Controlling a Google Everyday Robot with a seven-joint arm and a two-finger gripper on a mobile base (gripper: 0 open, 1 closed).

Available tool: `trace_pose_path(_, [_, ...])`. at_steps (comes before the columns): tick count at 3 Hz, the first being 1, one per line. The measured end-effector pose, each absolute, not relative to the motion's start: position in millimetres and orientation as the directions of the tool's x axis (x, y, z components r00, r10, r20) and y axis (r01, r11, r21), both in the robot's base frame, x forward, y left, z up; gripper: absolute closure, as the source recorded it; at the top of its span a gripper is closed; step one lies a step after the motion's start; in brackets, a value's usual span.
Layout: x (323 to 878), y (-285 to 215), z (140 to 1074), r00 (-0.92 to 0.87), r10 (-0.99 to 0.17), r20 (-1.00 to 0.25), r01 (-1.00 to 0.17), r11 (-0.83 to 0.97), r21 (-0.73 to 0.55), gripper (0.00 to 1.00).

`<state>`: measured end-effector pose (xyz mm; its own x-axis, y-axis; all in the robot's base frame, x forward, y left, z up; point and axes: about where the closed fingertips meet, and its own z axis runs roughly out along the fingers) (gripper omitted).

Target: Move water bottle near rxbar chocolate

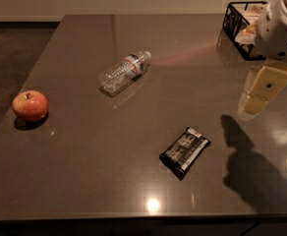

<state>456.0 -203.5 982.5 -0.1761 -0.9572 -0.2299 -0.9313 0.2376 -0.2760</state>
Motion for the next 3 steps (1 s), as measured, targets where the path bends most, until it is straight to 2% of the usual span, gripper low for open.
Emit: trace_pose_path(3, [550, -133, 977, 0.053, -0.972, -0.23, -0.95, 0.022, -0.311, 0.0])
